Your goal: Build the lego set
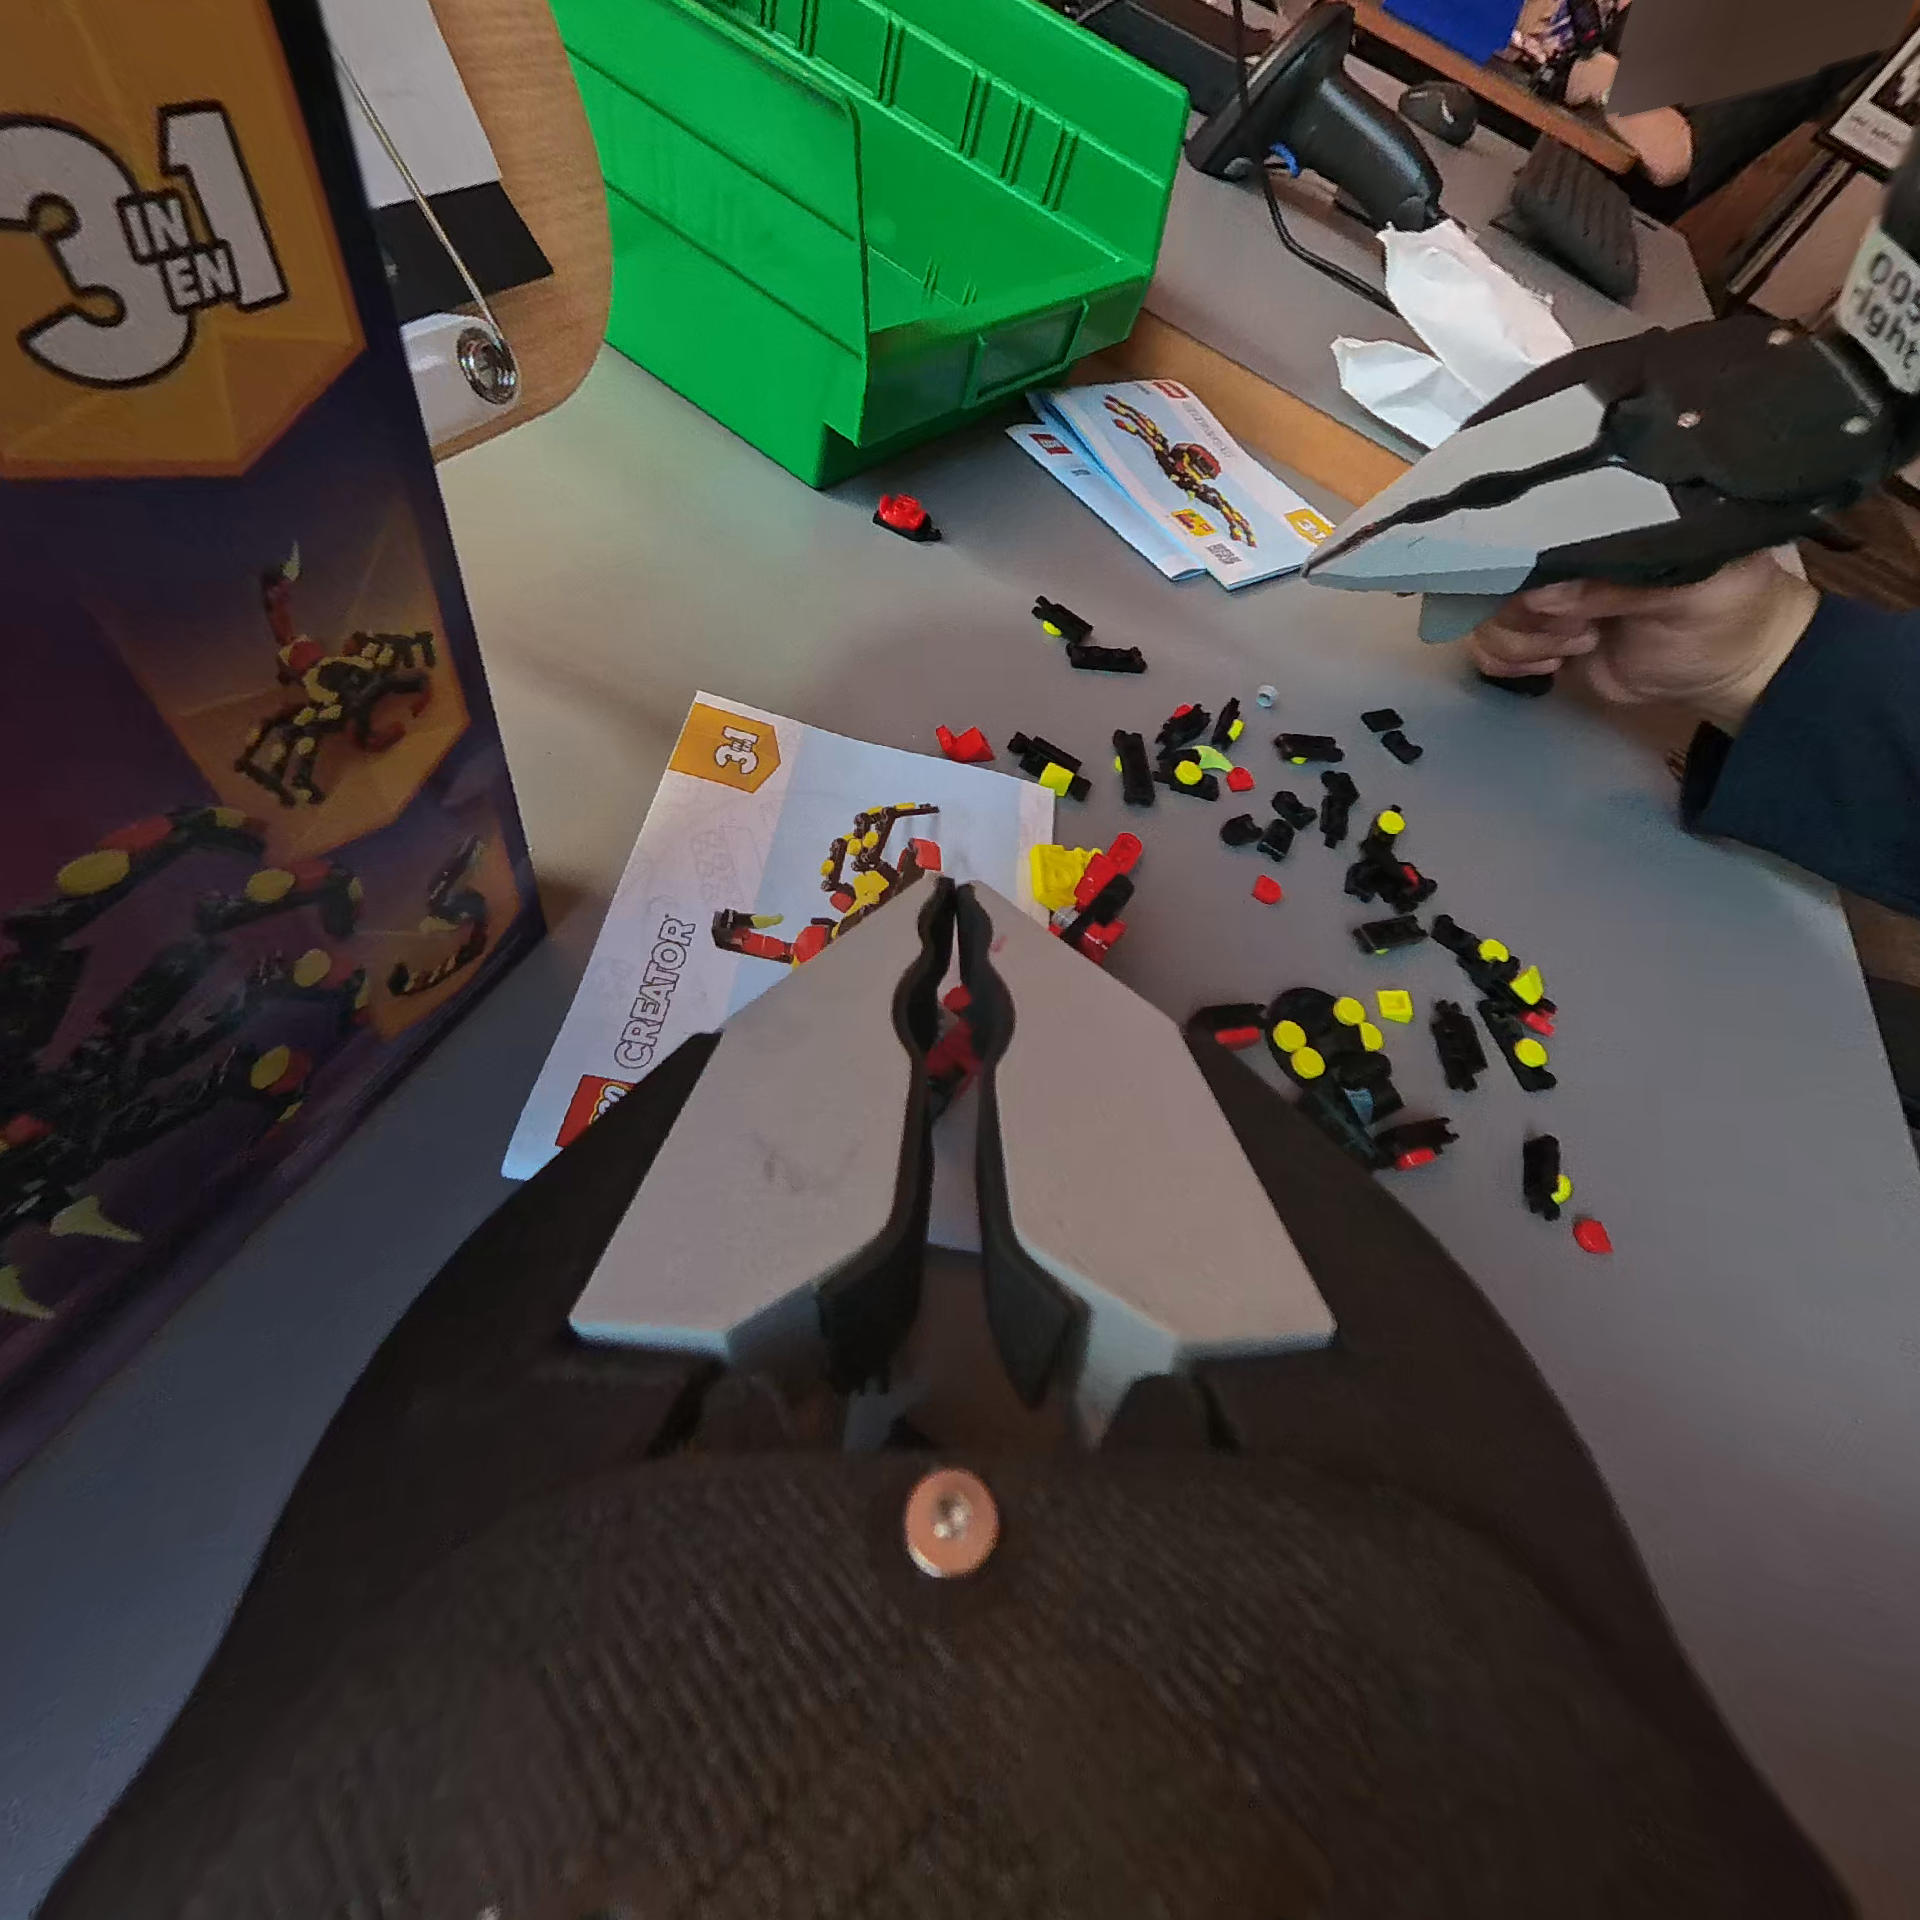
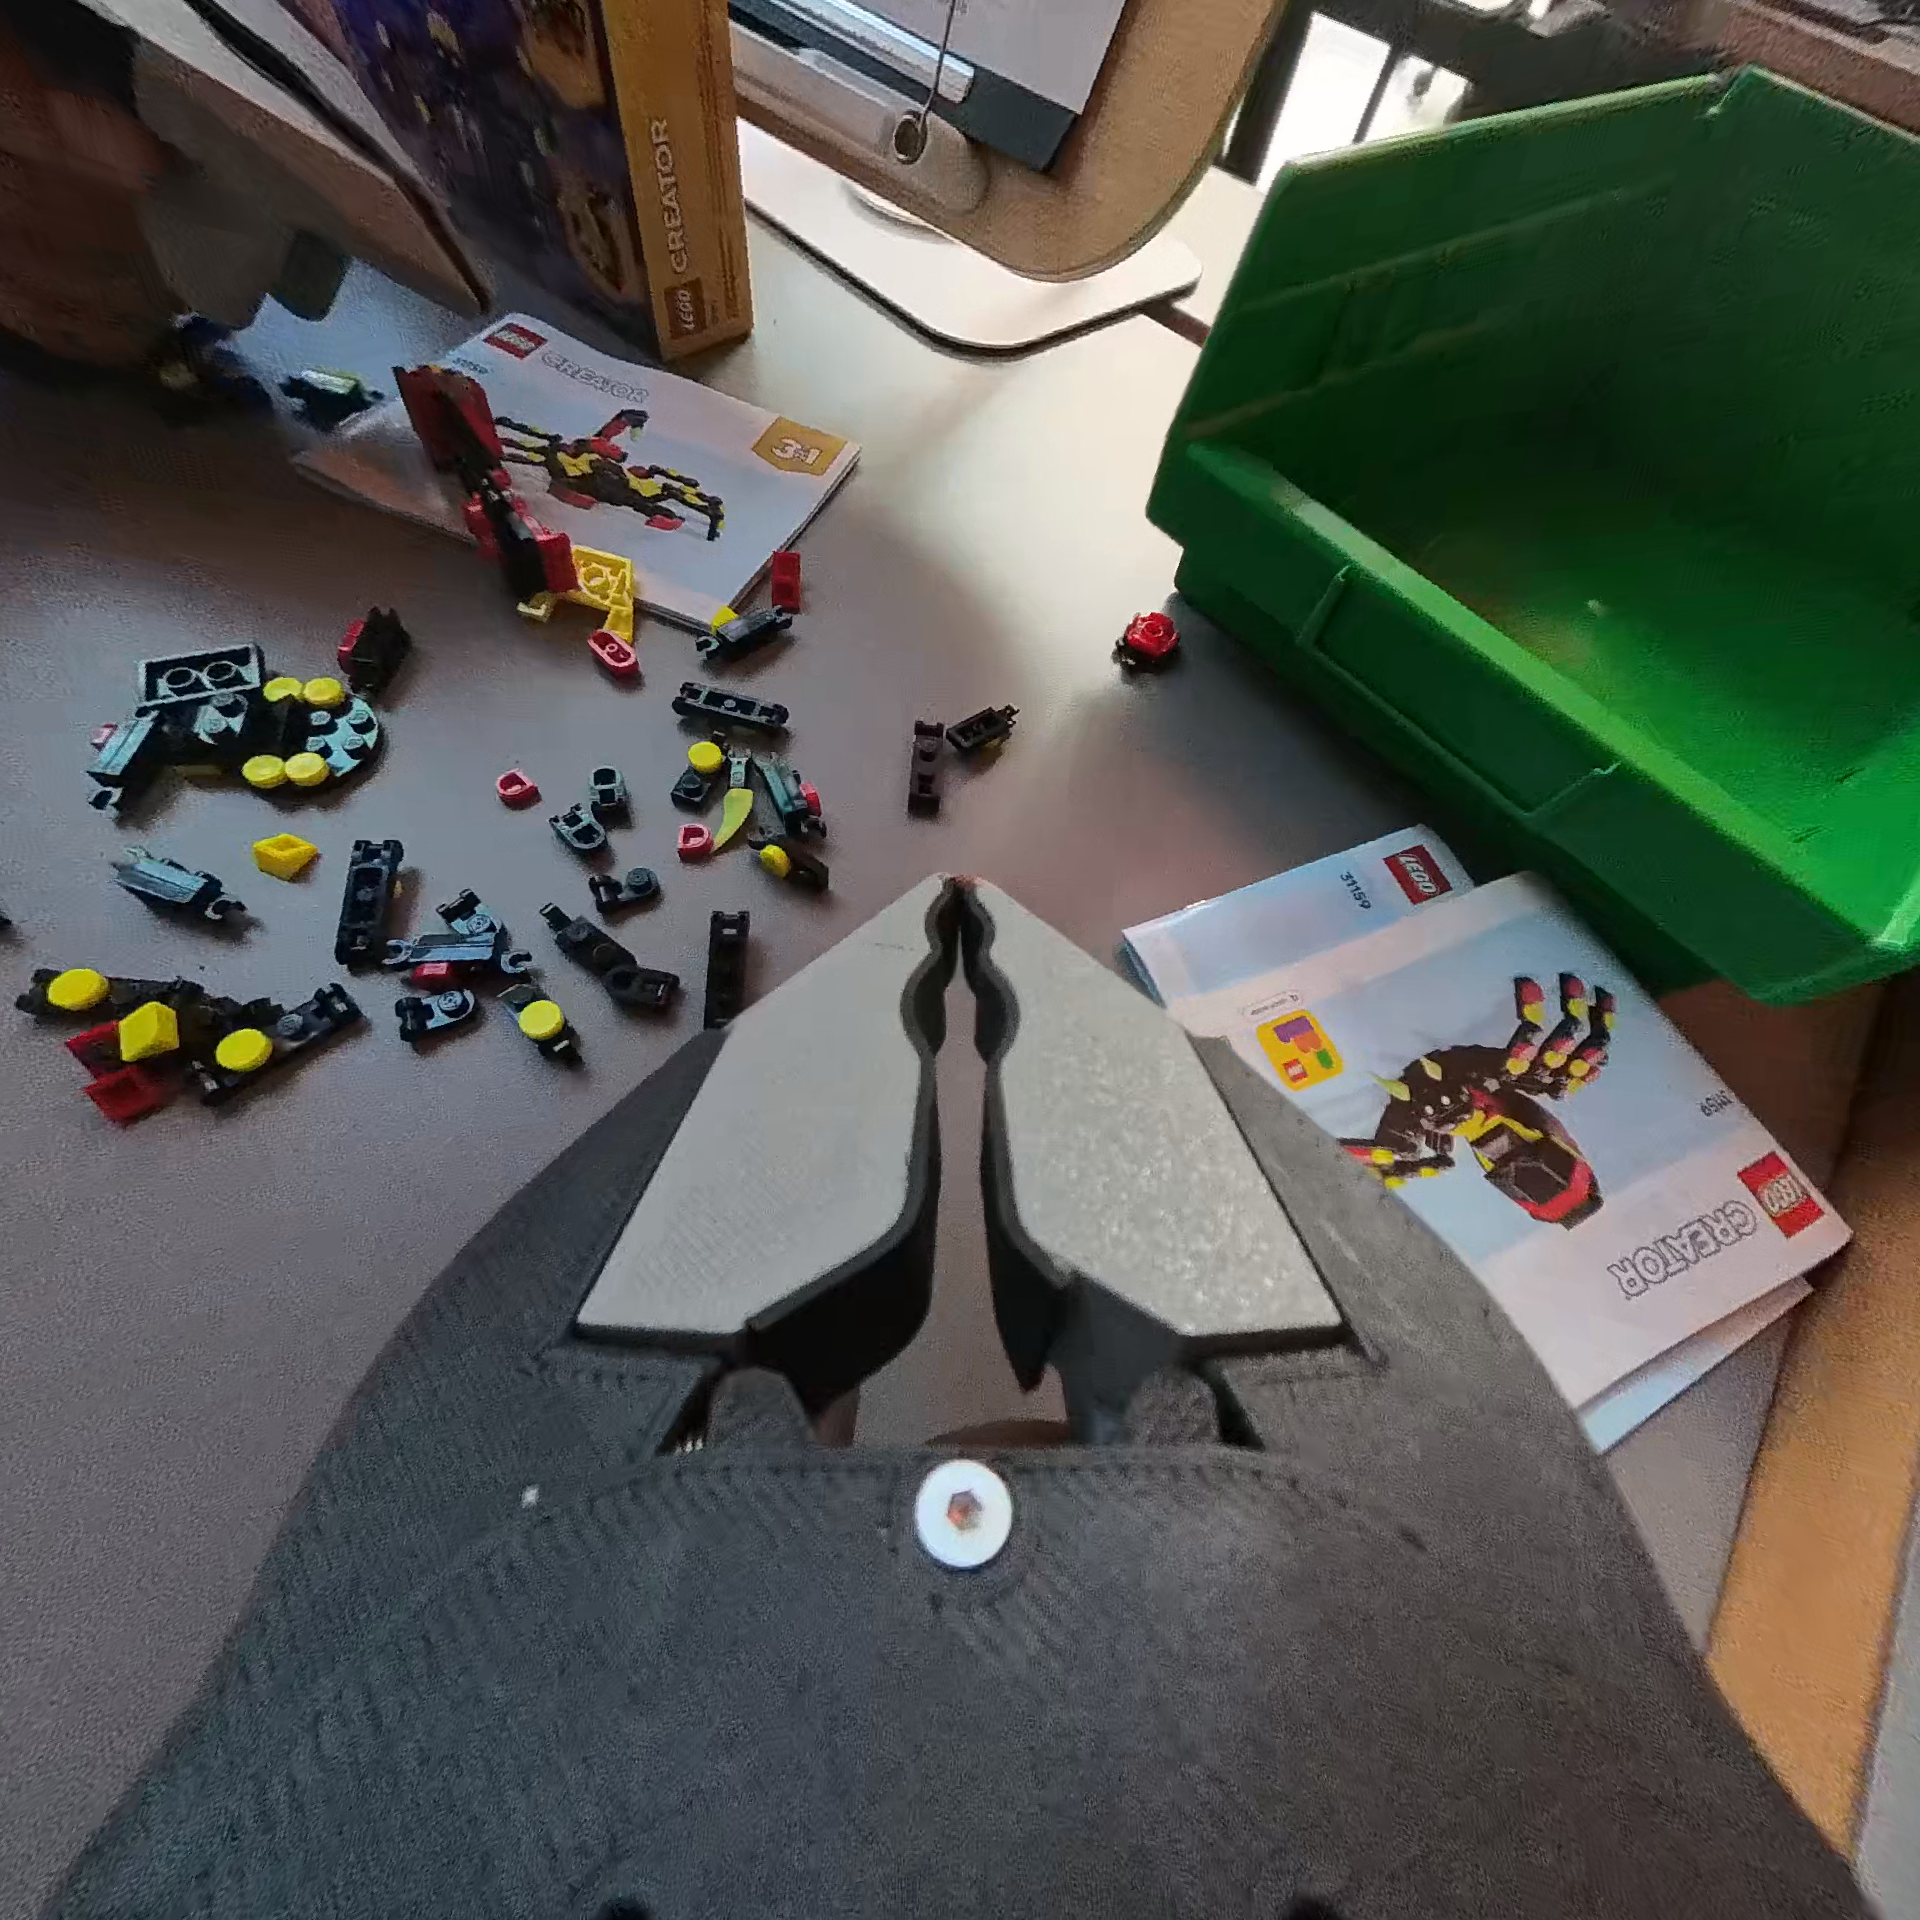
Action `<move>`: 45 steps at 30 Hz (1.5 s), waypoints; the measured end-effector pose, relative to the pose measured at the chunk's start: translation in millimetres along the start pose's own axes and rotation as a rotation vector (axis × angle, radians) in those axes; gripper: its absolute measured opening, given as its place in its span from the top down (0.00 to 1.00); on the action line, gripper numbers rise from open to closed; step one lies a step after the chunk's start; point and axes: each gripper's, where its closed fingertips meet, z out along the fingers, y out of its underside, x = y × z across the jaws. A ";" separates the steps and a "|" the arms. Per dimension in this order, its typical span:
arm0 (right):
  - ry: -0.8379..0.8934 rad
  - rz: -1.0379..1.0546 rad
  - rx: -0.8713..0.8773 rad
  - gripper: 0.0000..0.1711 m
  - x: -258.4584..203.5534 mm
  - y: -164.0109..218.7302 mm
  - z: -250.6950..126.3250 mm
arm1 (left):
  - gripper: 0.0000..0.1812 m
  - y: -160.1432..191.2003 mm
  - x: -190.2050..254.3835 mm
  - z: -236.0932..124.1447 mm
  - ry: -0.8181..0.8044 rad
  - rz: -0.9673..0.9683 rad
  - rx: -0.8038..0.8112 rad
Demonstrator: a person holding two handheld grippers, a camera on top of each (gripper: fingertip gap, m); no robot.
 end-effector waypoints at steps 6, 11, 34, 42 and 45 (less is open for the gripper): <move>-0.025 0.022 0.074 1.00 7.5 -12.3 1.5 | 1.00 -12.0 0.9 -8.4 0.078 -0.062 0.090; -0.057 0.162 0.367 1.00 24.9 -48.9 -15.5 | 1.00 -46.8 -3.8 -38.7 0.167 -0.125 0.389; -0.514 -0.164 0.129 0.96 -83.7 -21.3 -16.1 | 1.00 -46.3 37.9 -38.2 0.312 0.034 0.399; -0.483 -0.237 -0.043 0.92 -84.0 10.2 -14.4 | 1.00 -20.8 78.8 -17.2 0.389 0.152 0.214; -0.462 -0.287 -0.126 0.91 -83.7 24.0 -9.7 | 0.99 -9.5 92.7 -8.4 0.396 0.202 0.141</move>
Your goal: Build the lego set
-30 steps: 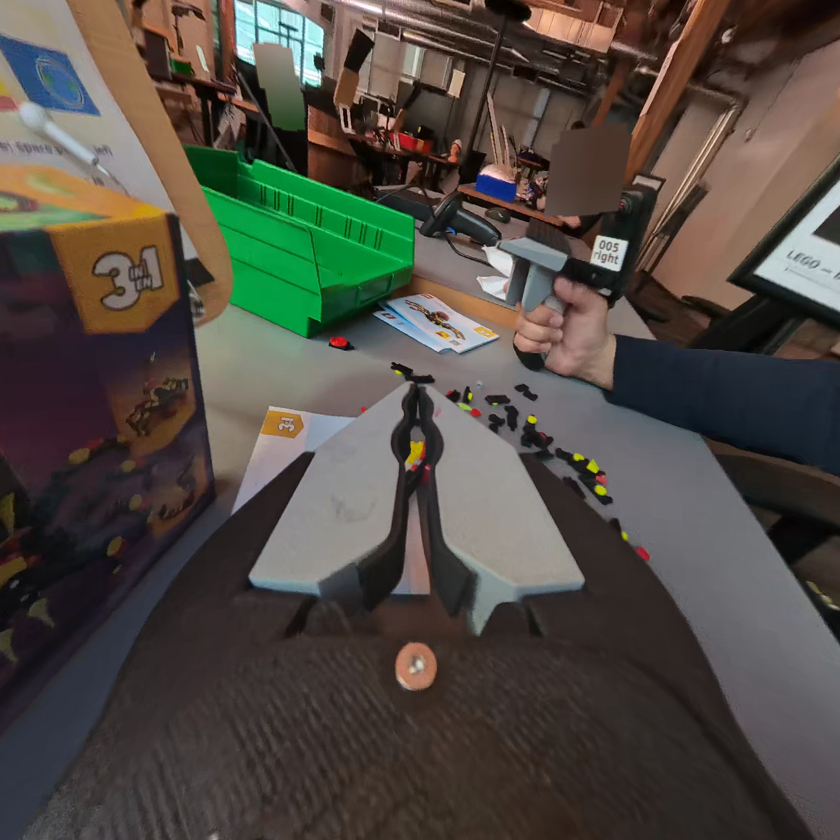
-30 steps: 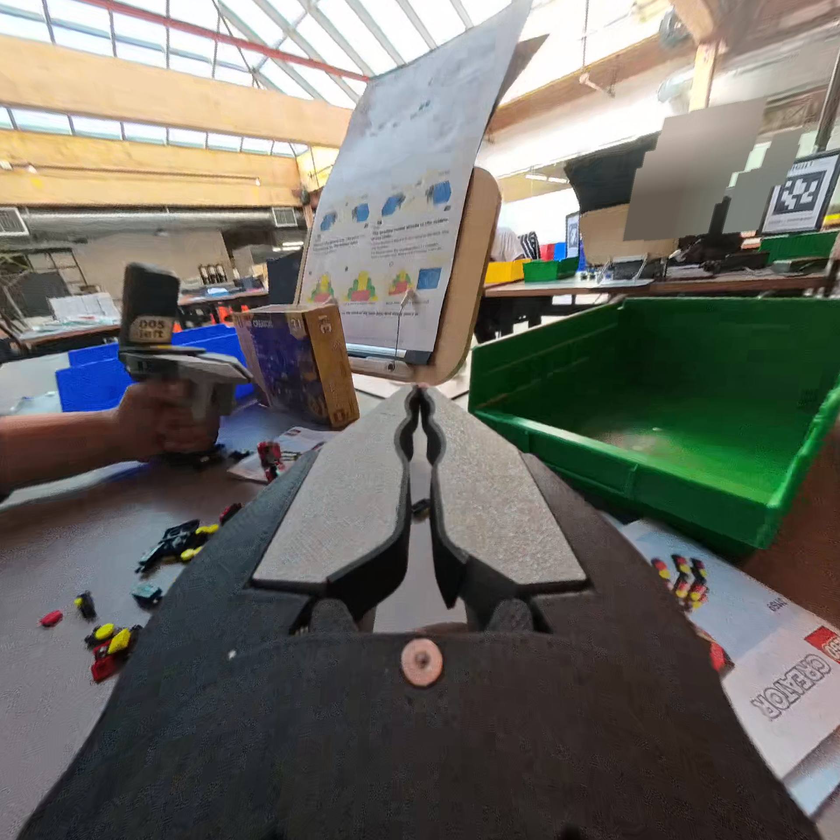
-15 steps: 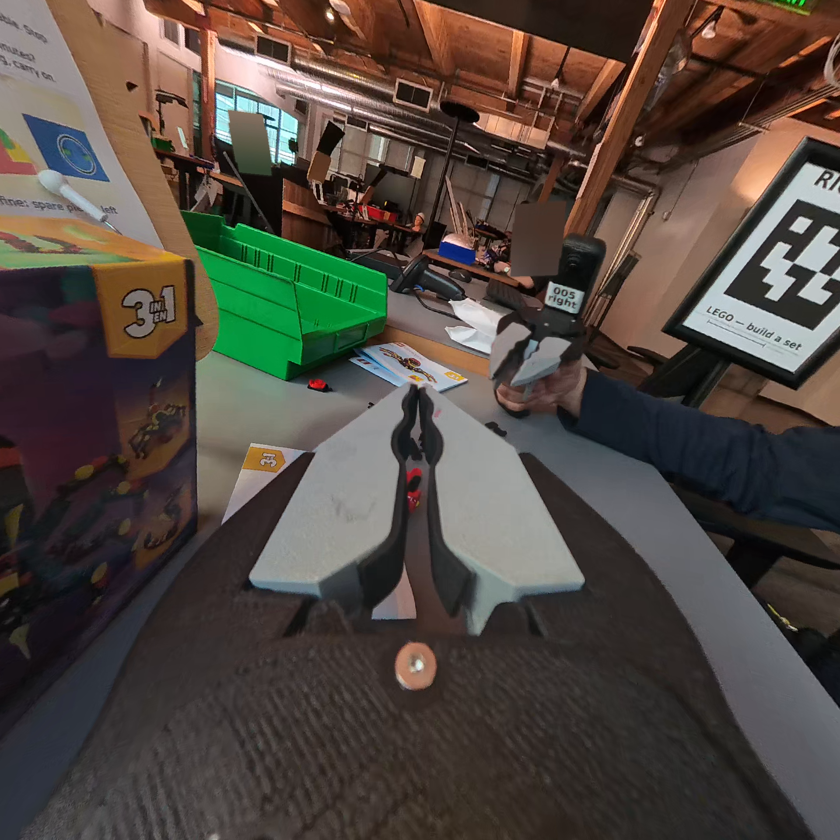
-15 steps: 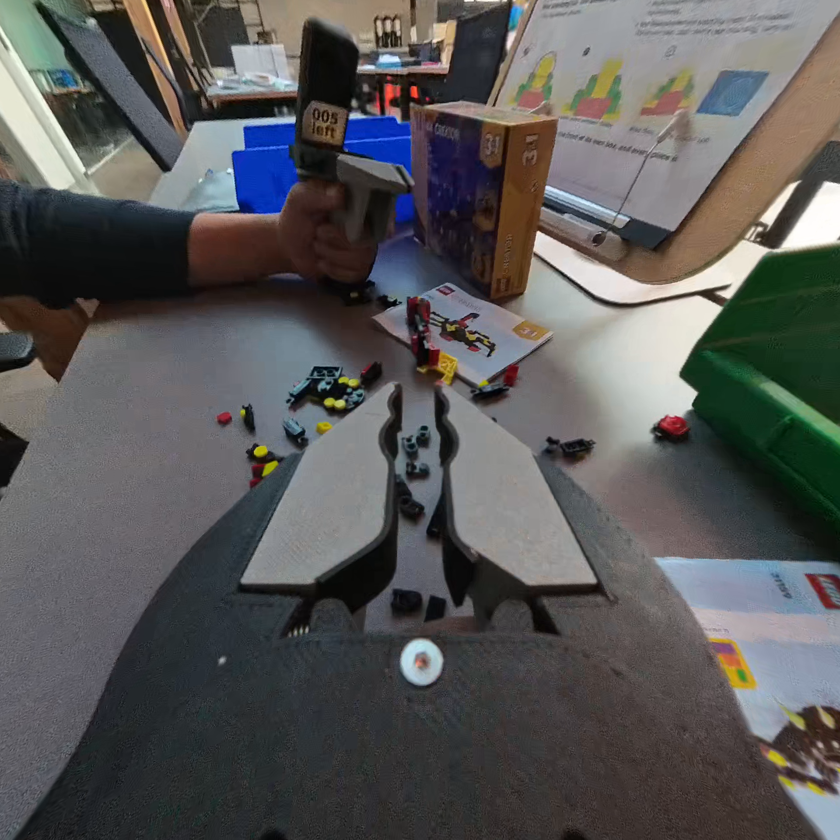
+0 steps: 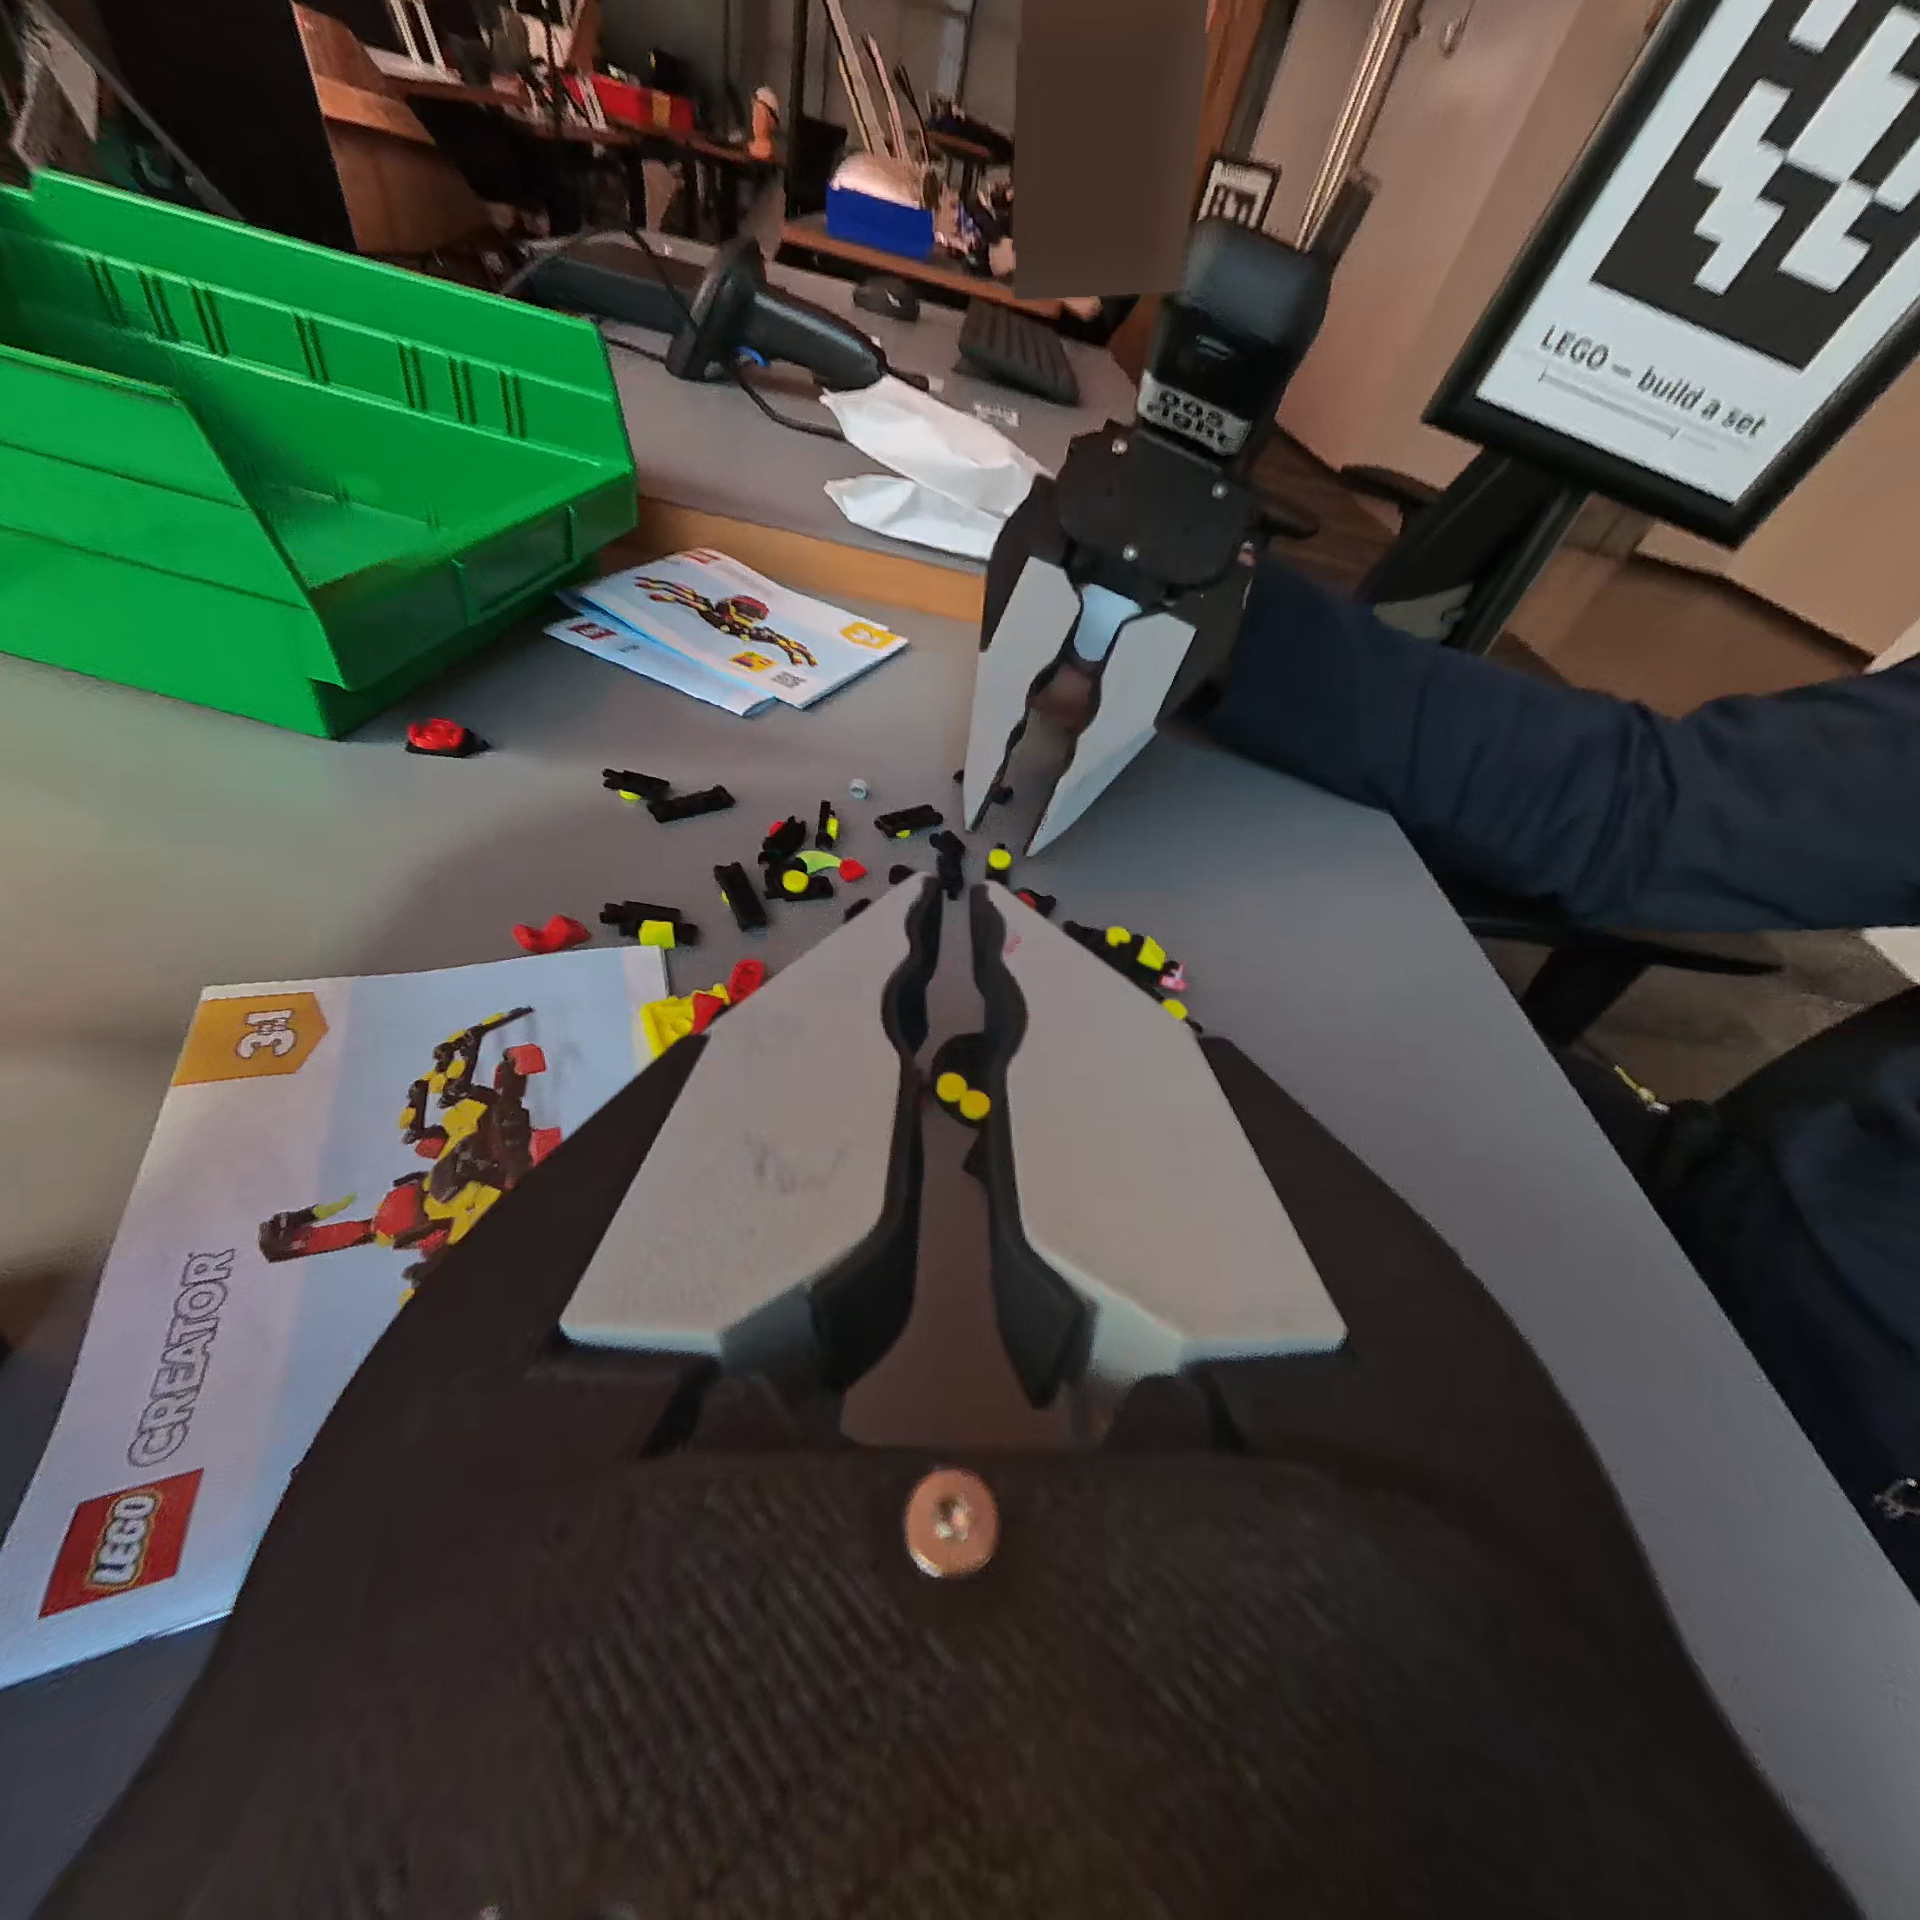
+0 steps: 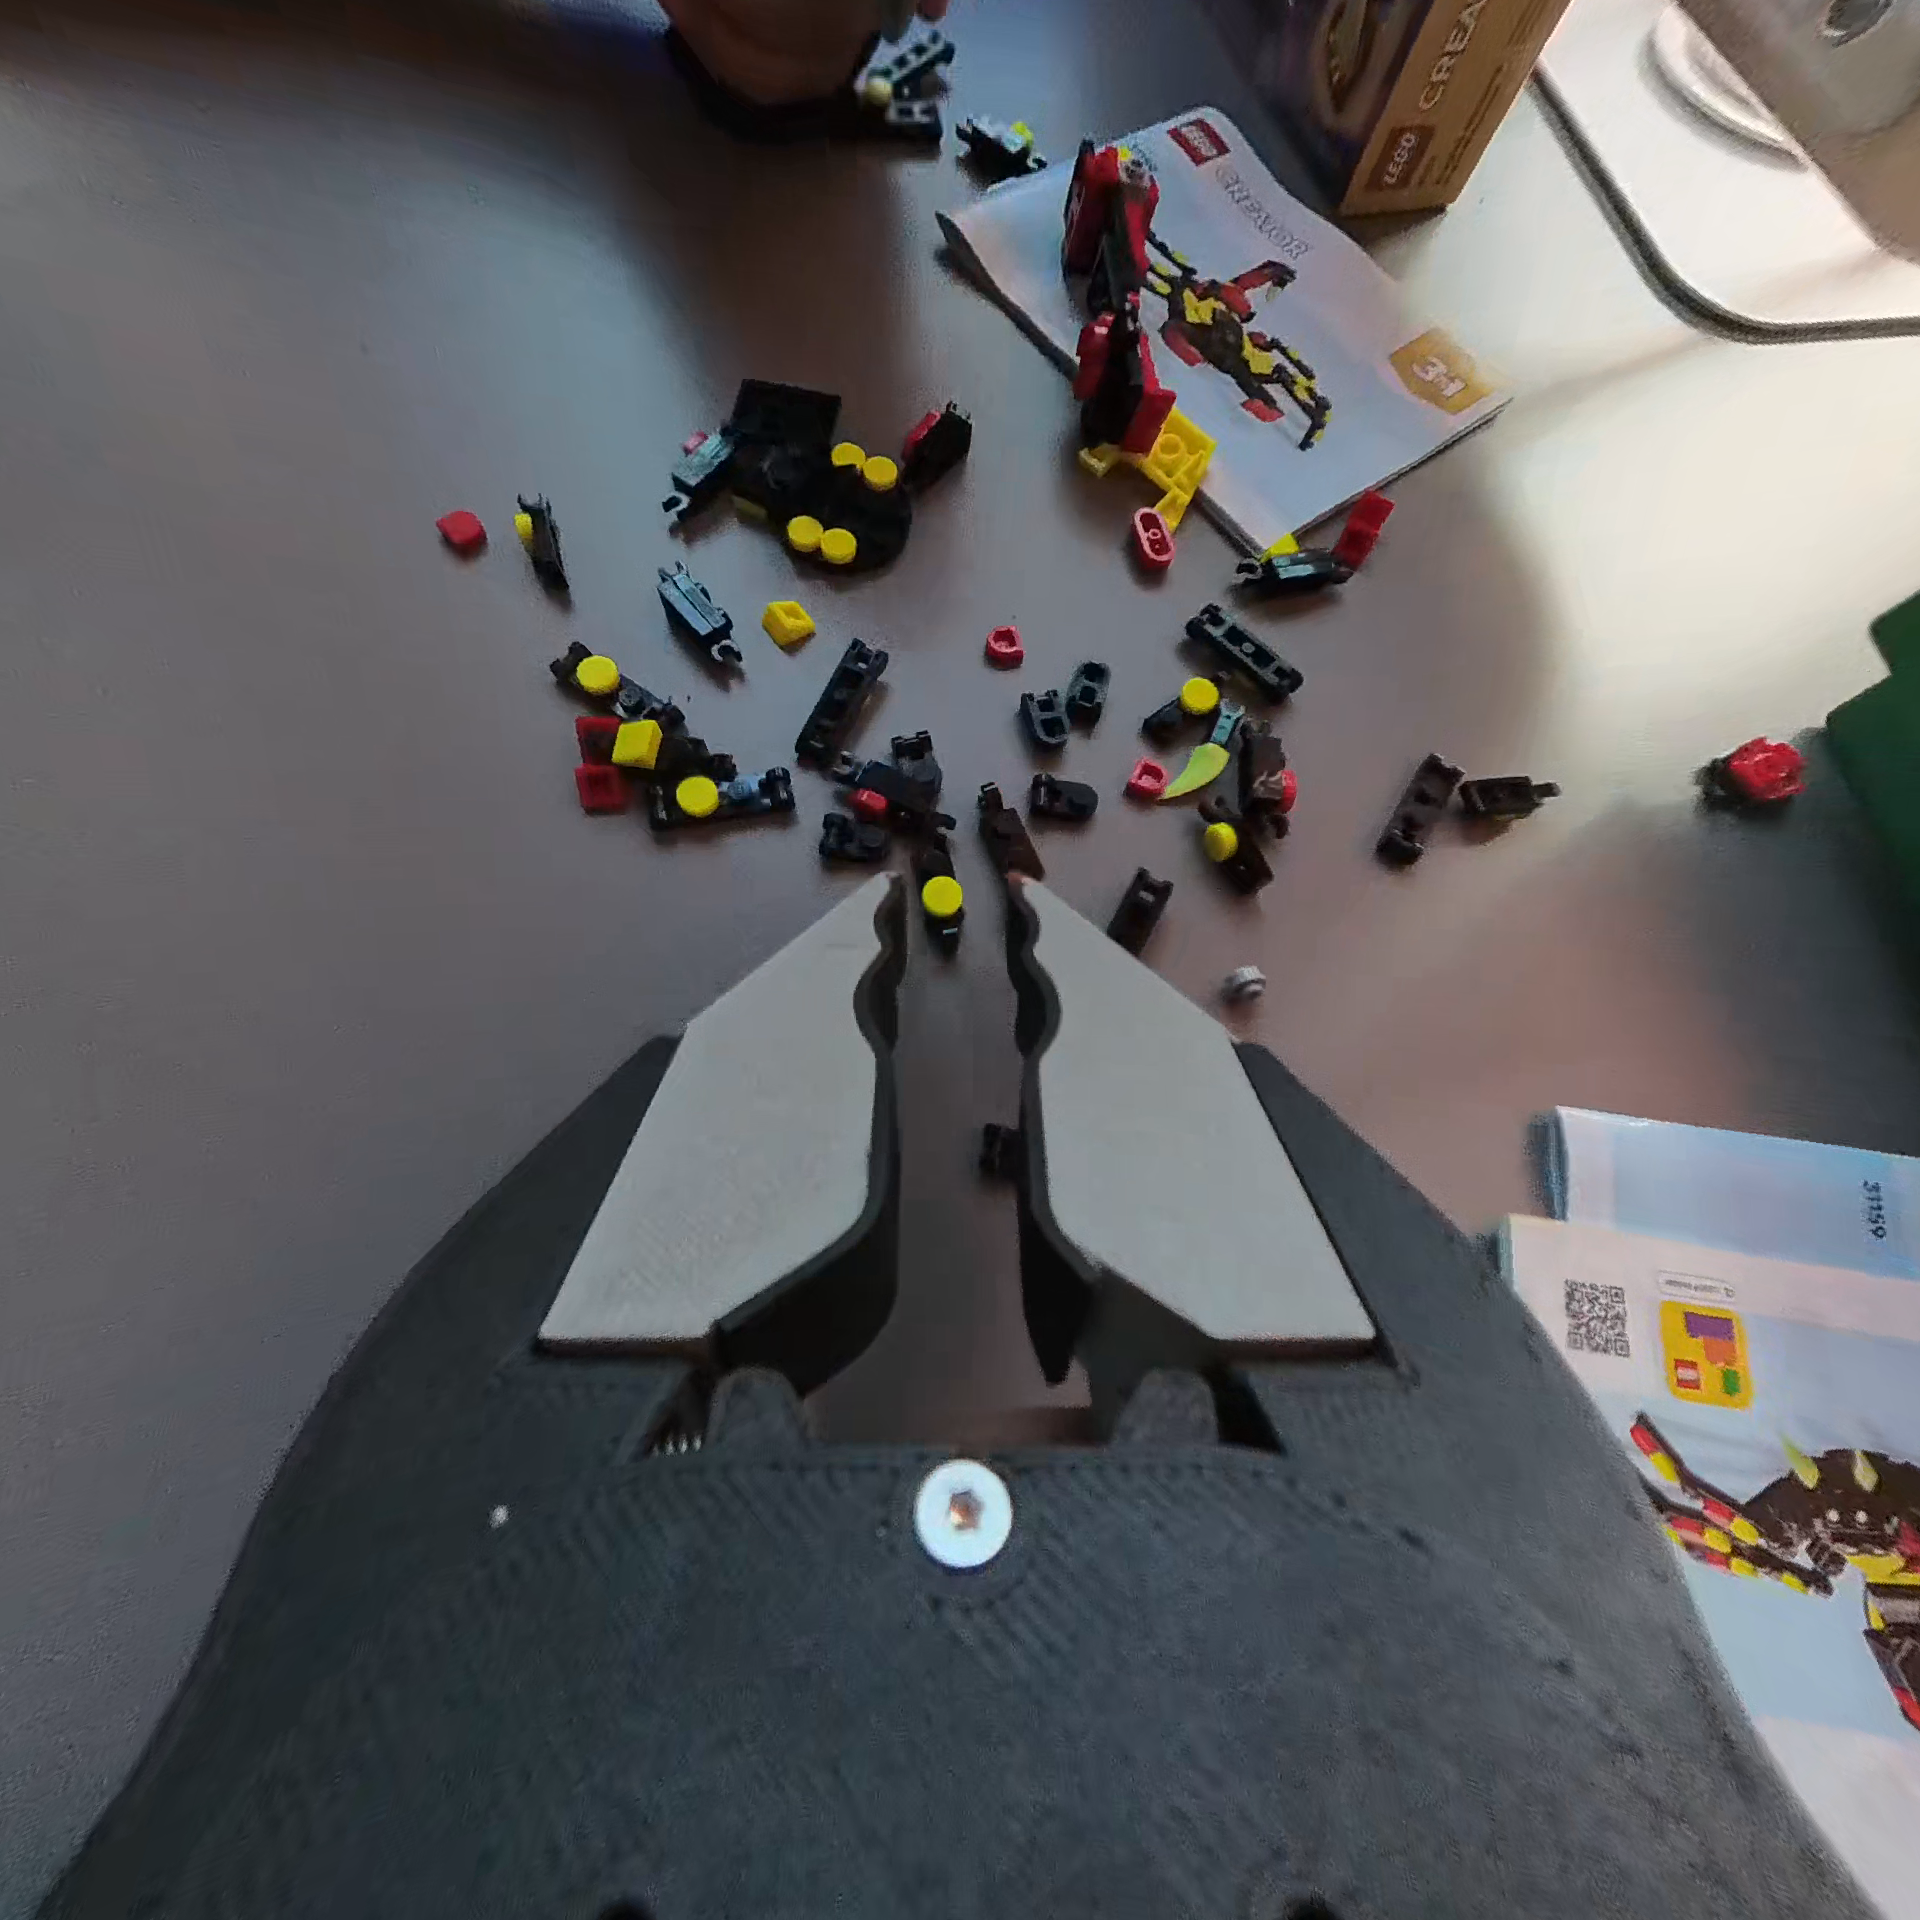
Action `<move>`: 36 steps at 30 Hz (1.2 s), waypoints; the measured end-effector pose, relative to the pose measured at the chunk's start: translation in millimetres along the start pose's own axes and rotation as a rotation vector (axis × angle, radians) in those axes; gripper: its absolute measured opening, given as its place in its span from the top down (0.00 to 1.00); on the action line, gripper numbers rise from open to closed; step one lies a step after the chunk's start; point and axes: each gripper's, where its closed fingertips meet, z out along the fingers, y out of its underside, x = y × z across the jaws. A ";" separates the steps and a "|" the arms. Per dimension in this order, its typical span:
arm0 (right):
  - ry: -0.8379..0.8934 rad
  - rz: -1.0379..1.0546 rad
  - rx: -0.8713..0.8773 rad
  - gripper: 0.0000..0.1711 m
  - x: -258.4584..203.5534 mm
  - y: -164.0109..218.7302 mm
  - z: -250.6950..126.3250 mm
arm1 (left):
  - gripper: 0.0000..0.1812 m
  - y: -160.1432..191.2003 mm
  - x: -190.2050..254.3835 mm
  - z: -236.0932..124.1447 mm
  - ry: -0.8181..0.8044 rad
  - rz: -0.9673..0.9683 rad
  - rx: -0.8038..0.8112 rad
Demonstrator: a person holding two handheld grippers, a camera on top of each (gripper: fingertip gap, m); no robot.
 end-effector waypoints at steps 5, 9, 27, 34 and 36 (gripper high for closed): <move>0.018 -0.081 -0.054 0.97 -2.1 5.2 6.1 | 0.98 16.0 10.2 15.2 -0.017 0.076 -0.119; 0.104 -0.212 0.075 0.98 -1.4 -22.2 5.9 | 0.98 25.1 20.2 28.2 -0.019 0.111 -0.183; 1.021 -1.275 0.151 0.98 -17.7 -120.9 4.5 | 0.86 2.9 37.2 24.2 0.258 -0.350 -0.003; 1.067 -1.379 0.191 0.98 -30.8 -128.2 8.3 | 0.84 -4.0 62.3 21.2 0.454 -0.454 0.022; 1.056 -1.381 0.192 0.98 -31.8 -127.3 9.3 | 0.85 -6.9 58.6 18.7 0.458 -0.488 0.046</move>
